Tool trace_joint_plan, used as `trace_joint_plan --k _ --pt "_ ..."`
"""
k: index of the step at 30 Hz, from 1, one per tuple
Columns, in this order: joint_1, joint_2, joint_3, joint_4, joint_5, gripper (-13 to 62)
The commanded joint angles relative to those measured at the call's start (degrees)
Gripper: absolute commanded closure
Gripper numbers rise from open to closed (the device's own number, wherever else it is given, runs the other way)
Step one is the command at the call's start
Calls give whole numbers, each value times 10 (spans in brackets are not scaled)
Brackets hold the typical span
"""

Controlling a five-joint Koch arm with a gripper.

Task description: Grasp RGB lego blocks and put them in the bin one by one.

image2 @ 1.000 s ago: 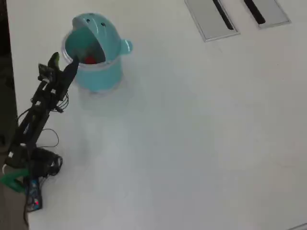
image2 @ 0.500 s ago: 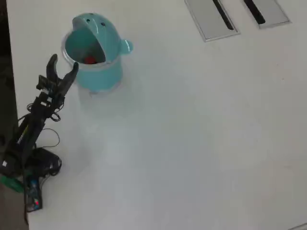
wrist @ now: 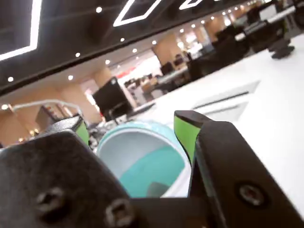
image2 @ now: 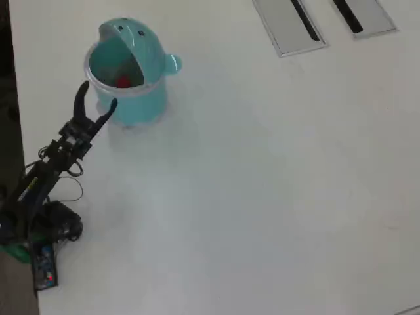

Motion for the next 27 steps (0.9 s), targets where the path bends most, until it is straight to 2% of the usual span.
trace_joint_plan --k 1,27 --pt "16 36 -21 -46 38 156" --pt "231 43 -2 -77 371 156"
